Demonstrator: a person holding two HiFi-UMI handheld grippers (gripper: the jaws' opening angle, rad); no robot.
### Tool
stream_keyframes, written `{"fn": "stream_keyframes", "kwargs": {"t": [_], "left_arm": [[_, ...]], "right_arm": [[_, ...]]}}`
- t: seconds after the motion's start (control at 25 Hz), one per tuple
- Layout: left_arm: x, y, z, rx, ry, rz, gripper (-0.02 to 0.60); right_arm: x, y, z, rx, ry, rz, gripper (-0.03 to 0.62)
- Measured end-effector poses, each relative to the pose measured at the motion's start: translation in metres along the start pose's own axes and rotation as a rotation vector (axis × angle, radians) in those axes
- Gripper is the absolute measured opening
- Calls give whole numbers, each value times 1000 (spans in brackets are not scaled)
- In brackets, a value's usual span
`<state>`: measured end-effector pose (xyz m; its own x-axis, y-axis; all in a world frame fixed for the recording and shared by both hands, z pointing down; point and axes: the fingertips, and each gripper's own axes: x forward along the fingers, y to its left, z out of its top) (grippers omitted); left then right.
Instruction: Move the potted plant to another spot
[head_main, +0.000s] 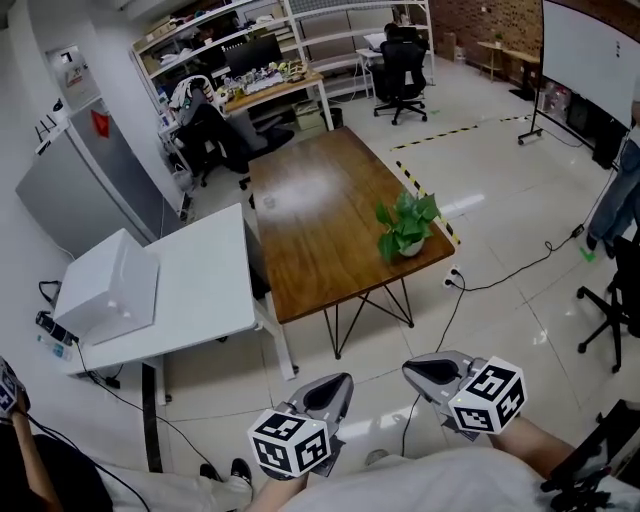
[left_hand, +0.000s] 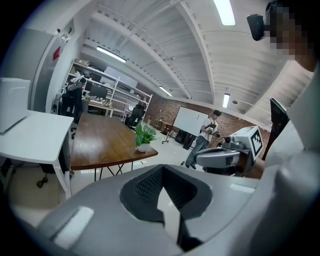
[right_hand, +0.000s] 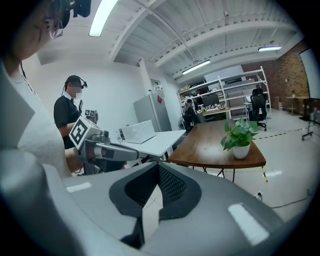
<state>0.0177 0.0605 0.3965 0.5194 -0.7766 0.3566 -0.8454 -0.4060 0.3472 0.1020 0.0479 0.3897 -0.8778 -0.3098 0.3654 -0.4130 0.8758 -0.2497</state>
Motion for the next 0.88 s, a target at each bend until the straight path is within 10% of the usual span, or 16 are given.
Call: {"fn": "stream_keyframes", "kwargs": {"t": [0.88], "left_arm": [[-30, -124, -37, 45, -9, 111, -5]], "right_arm": [[-92, 33, -32, -68, -6, 48, 5]]}}
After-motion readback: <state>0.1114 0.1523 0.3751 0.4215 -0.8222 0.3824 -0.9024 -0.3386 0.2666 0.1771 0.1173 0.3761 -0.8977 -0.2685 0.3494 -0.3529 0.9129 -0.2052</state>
